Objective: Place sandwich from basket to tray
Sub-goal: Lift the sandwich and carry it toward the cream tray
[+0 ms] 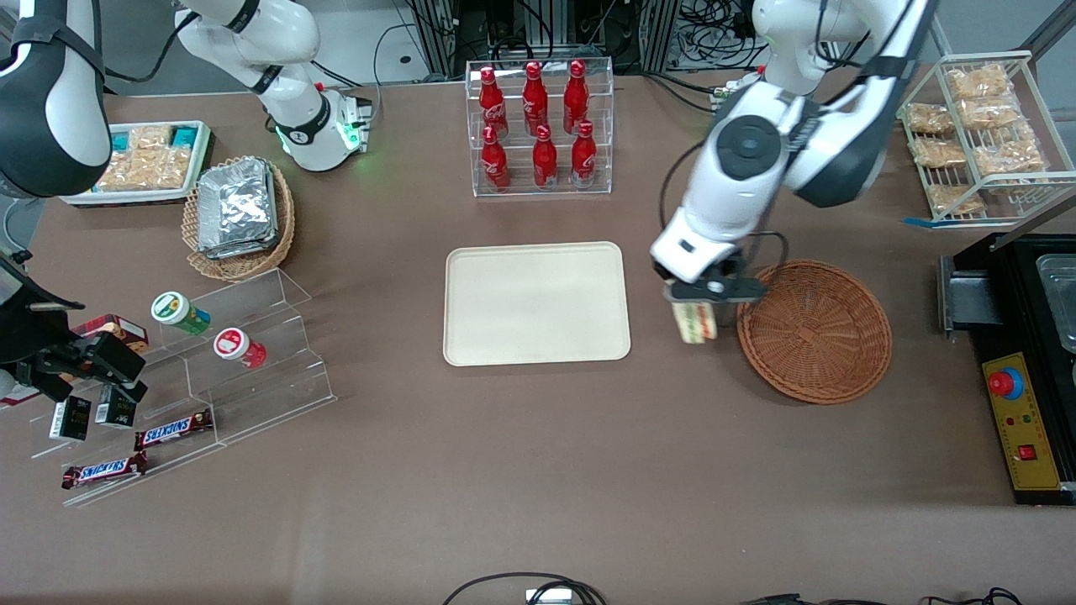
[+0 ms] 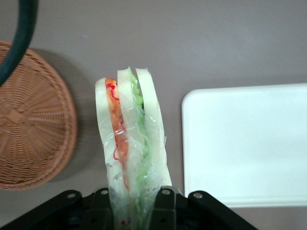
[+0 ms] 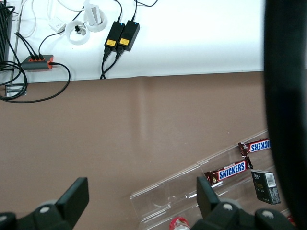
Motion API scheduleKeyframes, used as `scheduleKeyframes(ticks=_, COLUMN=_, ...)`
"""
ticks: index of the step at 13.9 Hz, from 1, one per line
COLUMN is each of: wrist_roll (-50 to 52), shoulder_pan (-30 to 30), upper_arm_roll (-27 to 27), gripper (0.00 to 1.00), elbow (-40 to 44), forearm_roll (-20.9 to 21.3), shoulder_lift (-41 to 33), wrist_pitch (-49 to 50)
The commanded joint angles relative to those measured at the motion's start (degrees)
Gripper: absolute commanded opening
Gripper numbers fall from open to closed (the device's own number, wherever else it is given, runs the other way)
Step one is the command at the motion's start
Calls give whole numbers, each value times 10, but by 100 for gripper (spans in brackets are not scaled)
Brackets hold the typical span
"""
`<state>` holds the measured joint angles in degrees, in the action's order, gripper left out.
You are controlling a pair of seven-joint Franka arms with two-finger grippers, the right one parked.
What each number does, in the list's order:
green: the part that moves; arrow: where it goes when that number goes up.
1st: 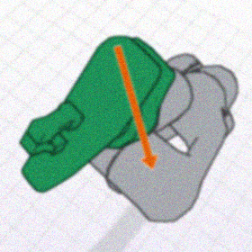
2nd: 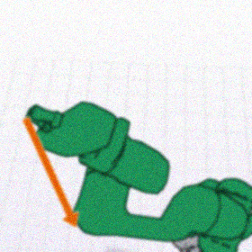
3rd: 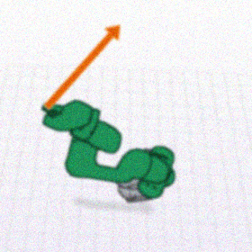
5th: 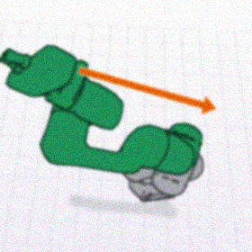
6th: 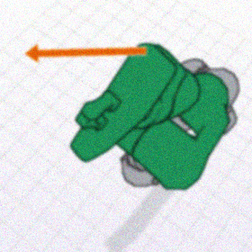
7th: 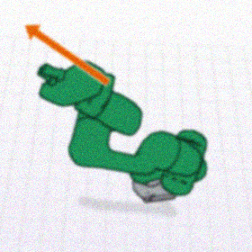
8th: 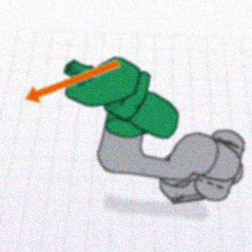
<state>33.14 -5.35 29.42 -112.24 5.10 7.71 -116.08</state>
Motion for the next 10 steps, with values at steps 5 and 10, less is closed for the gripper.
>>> scheduleKeyframes(ticks=5, wrist_roll=13, shoulder_pan=-111, upper_arm_roll=-2, gripper=0, elbow=62, forearm_roll=38, shoulder_lift=106, wrist_pitch=-3)
scheduleKeyframes(ticks=10, wrist_roll=113, shoulder_pan=-148, upper_arm_roll=-2, gripper=0, elbow=62, forearm_roll=89, shoulder_lift=195, wrist_pitch=-67)
